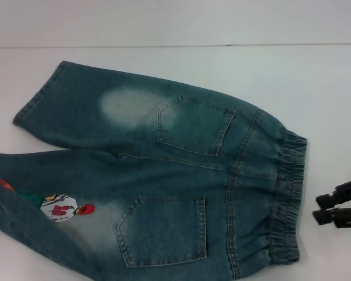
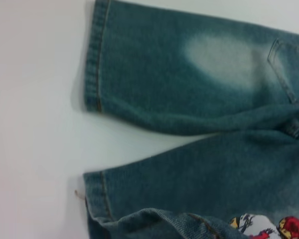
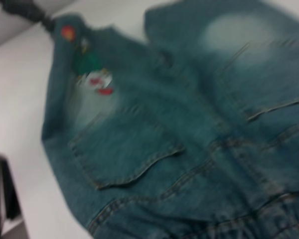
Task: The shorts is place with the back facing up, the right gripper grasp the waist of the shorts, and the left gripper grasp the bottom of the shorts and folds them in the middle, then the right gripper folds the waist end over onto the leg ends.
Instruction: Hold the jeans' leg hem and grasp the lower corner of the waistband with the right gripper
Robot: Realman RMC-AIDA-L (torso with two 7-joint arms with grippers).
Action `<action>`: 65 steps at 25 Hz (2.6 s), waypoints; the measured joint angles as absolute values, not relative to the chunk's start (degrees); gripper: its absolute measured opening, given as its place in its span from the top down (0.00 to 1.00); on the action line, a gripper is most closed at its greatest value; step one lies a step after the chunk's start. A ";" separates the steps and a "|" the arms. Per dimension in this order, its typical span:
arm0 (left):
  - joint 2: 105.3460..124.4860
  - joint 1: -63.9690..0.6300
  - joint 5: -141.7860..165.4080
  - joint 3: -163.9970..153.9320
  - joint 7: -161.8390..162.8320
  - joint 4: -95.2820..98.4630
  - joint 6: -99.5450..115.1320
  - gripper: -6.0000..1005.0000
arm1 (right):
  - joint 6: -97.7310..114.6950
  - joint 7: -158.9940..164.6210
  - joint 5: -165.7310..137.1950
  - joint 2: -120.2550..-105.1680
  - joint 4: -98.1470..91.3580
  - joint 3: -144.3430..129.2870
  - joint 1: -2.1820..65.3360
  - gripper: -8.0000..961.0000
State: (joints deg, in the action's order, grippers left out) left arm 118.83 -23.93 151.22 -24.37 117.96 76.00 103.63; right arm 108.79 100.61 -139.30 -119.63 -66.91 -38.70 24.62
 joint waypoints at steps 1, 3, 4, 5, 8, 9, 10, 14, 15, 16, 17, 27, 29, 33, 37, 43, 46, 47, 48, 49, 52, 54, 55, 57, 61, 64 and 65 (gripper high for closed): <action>118.81 -23.90 151.54 -24.82 117.94 75.58 103.32 0.96 | 109.12 101.88 -140.23 -119.55 -66.82 -40.02 25.64 0.71; 118.80 -23.73 151.94 -25.67 117.96 75.26 102.97 0.96 | 109.83 104.37 -142.00 -119.44 -67.10 -42.79 27.35 0.66; 118.80 -23.70 152.20 -25.90 117.98 75.23 102.91 0.96 | 110.04 105.29 -142.83 -119.43 -67.47 -43.89 27.89 0.64; 118.81 -23.69 152.51 -26.08 118.03 75.21 102.87 0.96 | 110.11 106.19 -143.60 -119.43 -67.82 -44.96 28.38 0.61; 118.86 -23.70 153.04 -26.25 118.11 75.18 102.81 0.96 | 109.99 108.85 -146.14 -119.53 -68.32 -48.53 29.47 0.54; 118.86 -23.70 153.06 -26.28 118.11 75.16 102.81 0.96 | 109.84 109.71 -146.99 -119.59 -68.30 -49.63 29.76 0.52; 118.87 -23.69 153.08 -26.33 118.12 75.10 102.81 0.96 | 109.79 110.17 -147.33 -119.64 -68.20 -50.44 29.96 0.49; 118.88 -23.60 153.14 -26.44 118.09 74.39 102.63 0.96 | 109.73 111.27 -147.56 -119.83 -66.67 -54.28 30.32 0.35; 118.87 -23.59 153.14 -26.48 118.05 74.29 102.55 0.96 | 109.52 111.41 -147.54 -119.86 -65.91 -55.29 30.35 0.31; 118.86 -23.57 153.14 -26.53 117.99 74.16 102.46 0.96 | 109.27 111.56 -147.47 -119.87 -65.09 -56.29 30.38 0.27; 118.85 -23.55 153.14 -26.60 117.95 74.02 102.42 0.96 | 109.10 111.67 -147.37 -119.88 -64.22 -57.29 30.44 0.23; 118.82 -23.35 153.13 -26.73 117.77 73.79 102.53 0.96 | 106.30 112.50 -146.43 -120.18 -59.96 -62.32 30.78 0.24; 118.84 -23.30 153.13 -26.72 117.74 73.76 102.41 0.96 | 105.61 111.91 -144.60 -120.15 -59.33 -63.27 30.64 0.24; 118.89 -23.28 153.11 -26.72 117.69 73.74 102.39 0.96 | 105.40 110.79 -142.16 -119.96 -59.51 -63.46 30.23 0.24; 118.91 -23.28 153.10 -26.90 117.69 73.74 102.39 0.95 | 104.89 110.57 -141.63 -119.83 -59.57 -63.16 30.23 0.24; 118.92 -23.29 153.10 -27.07 117.74 73.71 102.39 0.95 | 104.49 110.91 -141.54 -119.90 -60.43 -63.32 30.16 0.25; 118.92 -23.29 153.10 -27.07 117.74 73.66 102.39 0.95 | 103.31 110.81 -141.18 -119.94 -60.04 -63.34 30.13 0.25; 118.92 -23.29 153.10 -27.08 117.74 73.66 102.39 0.95 | 102.49 110.89 -141.15 -119.99 -59.66 -63.46 30.13 0.25; 118.92 -23.29 153.10 -27.07 117.72 73.65 102.39 0.95 | 101.69 110.93 -141.09 -120.03 -59.18 -63.55 30.13 0.25; 118.93 -23.29 153.11 -27.07 117.72 73.65 102.38 0.95 | 100.85 110.92 -141.00 -120.07 -58.76 -63.62 30.13 0.25; 118.97 -23.29 153.11 -27.07 117.68 73.65 102.33 0.95 | 99.50 109.71 -140.58 -120.08 -57.55 -64.63 30.00 0.26; 118.94 -23.29 153.11 -27.07 117.74 73.65 102.32 0.95 | 99.04 108.93 -140.40 -120.10 -57.53 -65.28 29.62 0.31; 118.92 -23.29 153.11 -27.07 117.78 73.65 102.32 0.95 | 98.68 108.83 -140.30 -120.10 -57.56 -65.29 29.43 0.34; 118.91 -23.30 153.11 -27.07 117.82 73.65 102.32 0.95 | 98.61 108.70 -140.21 -120.06 -57.52 -65.23 29.37 0.38; 119.17 -23.32 153.11 -27.07 117.76 73.65 102.32 0.95 | 98.75 108.28 -140.12 -120.00 -57.38 -65.43 29.36 0.46; 119.29 -23.37 153.11 -27.07 117.76 73.65 102.30 0.95 | 98.77 108.21 -140.10 -119.93 -57.38 -65.67 29.36 0.52; 119.30 -23.38 153.11 -27.07 117.75 73.65 102.26 0.95 | 98.74 108.19 -140.09 -119.89 -57.41 -65.69 29.36 0.54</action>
State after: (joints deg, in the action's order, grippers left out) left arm 119.30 -23.38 153.11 -27.07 117.75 73.65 102.26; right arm 98.74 108.19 -140.09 -119.89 -57.41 -65.69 29.36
